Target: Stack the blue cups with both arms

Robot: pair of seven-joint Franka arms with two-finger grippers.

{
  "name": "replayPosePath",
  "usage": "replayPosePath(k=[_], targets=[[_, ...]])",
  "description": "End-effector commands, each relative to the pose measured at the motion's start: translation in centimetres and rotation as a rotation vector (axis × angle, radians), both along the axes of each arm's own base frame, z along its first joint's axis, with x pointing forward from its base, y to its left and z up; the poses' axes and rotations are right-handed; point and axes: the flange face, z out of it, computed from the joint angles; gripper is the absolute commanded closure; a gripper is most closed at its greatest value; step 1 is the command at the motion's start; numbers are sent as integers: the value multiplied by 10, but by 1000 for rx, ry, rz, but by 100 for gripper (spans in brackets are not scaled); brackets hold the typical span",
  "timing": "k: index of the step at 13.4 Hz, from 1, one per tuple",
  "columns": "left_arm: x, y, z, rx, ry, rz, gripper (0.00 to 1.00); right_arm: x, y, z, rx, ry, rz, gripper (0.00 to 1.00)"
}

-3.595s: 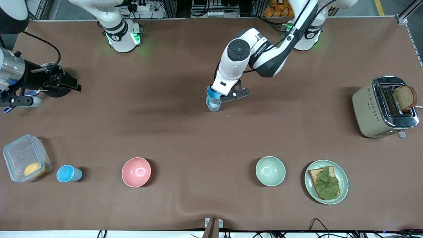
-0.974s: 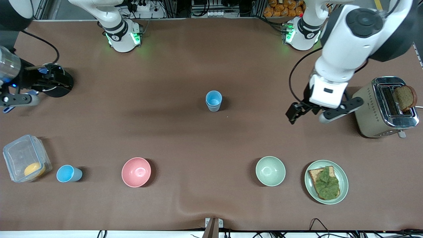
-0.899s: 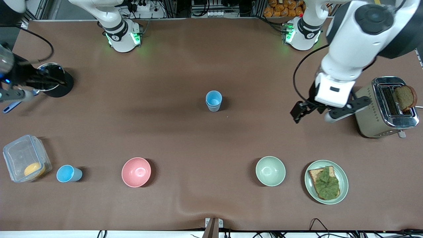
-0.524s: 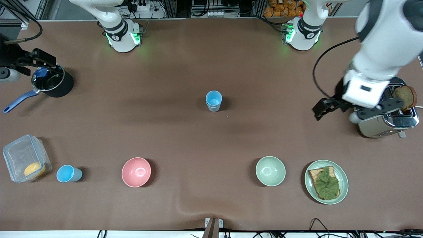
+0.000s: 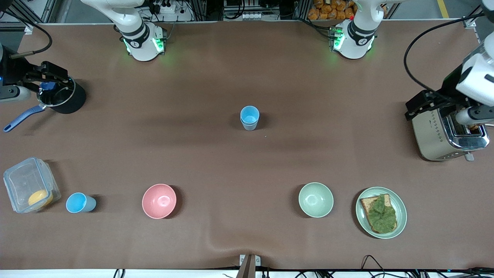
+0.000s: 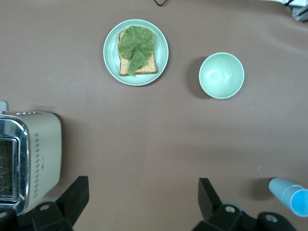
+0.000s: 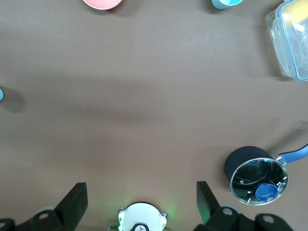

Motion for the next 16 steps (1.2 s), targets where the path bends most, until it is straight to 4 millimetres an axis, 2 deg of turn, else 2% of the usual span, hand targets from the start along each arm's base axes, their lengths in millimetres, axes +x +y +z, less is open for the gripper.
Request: replayPosePath(k=[1, 5, 8, 12, 16], targets=[[-12, 0, 4, -12, 27, -48, 0, -3, 2, -2, 30, 5, -41, 0], [-15, 21, 5, -6, 48, -78, 0, -5, 12, -10, 60, 22, -58, 0], [-16, 26, 4, -10, 59, -70, 0, -7, 13, -9, 66, 24, -67, 0], [-17, 26, 4, -10, 64, -68, 0, -7, 13, -9, 56, 20, -67, 0], [-22, 28, 2, -8, 72, -51, 0, -4, 26, -17, 54, 11, -56, 0]])
